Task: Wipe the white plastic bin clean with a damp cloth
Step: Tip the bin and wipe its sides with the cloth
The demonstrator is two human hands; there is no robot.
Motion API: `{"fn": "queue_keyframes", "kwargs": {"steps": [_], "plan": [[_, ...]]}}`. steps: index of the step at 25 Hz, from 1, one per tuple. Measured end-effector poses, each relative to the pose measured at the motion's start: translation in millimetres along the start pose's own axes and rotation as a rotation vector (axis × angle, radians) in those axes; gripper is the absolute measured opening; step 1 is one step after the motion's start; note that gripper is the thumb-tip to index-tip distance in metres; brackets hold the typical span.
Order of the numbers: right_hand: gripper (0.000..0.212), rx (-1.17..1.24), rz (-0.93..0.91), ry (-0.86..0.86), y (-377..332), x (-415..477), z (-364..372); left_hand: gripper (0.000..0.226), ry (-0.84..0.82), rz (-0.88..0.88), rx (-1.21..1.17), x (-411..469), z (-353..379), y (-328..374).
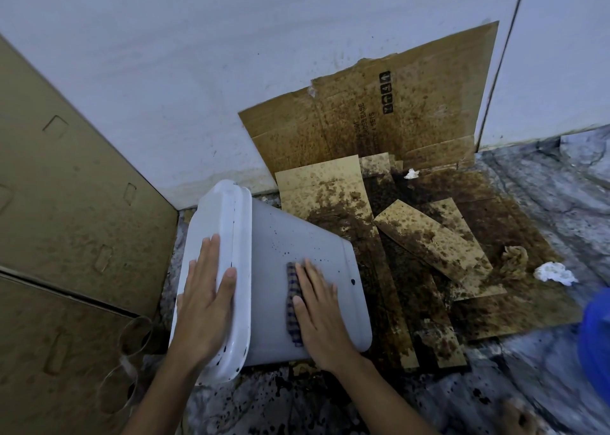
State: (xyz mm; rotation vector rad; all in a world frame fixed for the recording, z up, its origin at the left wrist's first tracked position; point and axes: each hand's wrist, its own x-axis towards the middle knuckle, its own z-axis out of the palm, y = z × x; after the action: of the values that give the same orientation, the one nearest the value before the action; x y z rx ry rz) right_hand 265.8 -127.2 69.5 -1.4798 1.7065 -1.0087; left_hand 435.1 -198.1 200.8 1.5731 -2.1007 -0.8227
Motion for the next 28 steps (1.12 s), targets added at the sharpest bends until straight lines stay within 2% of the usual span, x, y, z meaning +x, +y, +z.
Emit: {"fn": "queue_keyframes", "kwargs": {"steps": [8, 13, 16, 23, 28], "plan": [[0.055, -0.02, 0.106, 0.033, 60, 16, 0, 0.064, -0.013, -0.027, -0.058, 0, -4, -5], [0.06, -0.028, 0.175, 0.043, 88, 56, -16, 0.064, -0.017, -0.041, -0.055, -1, -3, -5], [0.056, -0.026, 0.214, 0.032, 97, 84, -26, 0.065, -0.014, -0.04, -0.065, 2, -3, -7], [0.054, -0.048, 0.19, 0.027, 90, 110, -31, 0.067, -0.004, -0.053, -0.073, -1, -4, -5], [0.056, -0.037, 0.109, 0.013, 51, 103, -26, 0.061, -0.005, -0.043, -0.046, 0, 0, 1]]}}
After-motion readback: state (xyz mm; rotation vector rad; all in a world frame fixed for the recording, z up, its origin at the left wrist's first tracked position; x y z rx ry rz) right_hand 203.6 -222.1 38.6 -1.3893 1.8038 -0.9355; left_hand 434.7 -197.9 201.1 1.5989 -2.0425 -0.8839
